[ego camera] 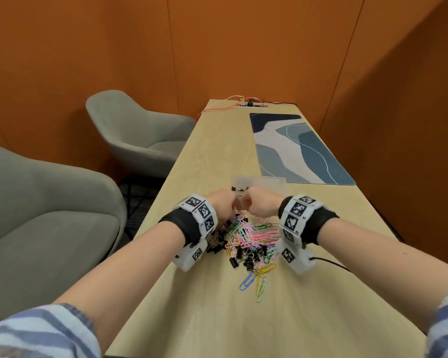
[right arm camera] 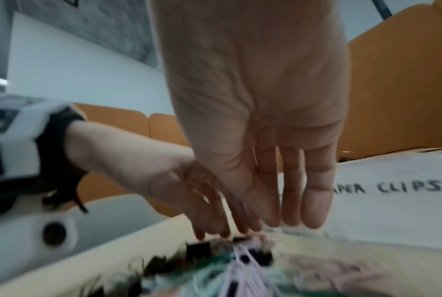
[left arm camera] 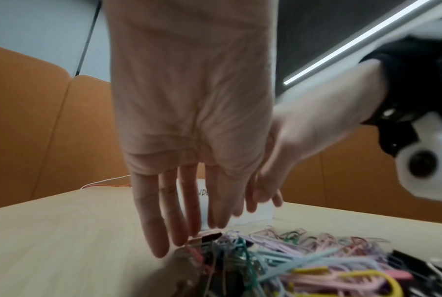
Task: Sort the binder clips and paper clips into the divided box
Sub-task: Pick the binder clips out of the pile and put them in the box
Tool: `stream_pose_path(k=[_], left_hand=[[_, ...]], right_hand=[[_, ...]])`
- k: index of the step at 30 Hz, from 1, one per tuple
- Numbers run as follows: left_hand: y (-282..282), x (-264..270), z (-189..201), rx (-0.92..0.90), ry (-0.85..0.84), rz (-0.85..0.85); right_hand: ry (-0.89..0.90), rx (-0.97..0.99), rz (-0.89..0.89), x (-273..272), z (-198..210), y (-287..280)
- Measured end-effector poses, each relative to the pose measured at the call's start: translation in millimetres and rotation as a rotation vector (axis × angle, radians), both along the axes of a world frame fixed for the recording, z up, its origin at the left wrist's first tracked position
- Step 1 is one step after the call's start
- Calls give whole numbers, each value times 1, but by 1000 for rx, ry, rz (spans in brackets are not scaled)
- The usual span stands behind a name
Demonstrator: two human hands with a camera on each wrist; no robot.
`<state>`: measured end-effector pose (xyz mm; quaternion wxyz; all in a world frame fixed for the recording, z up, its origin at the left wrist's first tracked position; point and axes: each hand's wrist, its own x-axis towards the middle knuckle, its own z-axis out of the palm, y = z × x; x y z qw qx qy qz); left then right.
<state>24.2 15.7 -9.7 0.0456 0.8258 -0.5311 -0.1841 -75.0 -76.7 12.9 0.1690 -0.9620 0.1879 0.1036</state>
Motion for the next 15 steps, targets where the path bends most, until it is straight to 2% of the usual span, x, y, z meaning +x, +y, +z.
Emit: stream_pose_path(k=[5, 10, 15], left_hand=[[11, 9, -7, -26, 33, 24], [14, 9, -8, -107, 13, 69], [6, 1, -12, -93, -35, 46]], right_hand=[[-1, -63, 74, -10, -24, -2], [-77, -78, 78, -10, -29, -3], [-95, -95, 120, -11, -32, -3]])
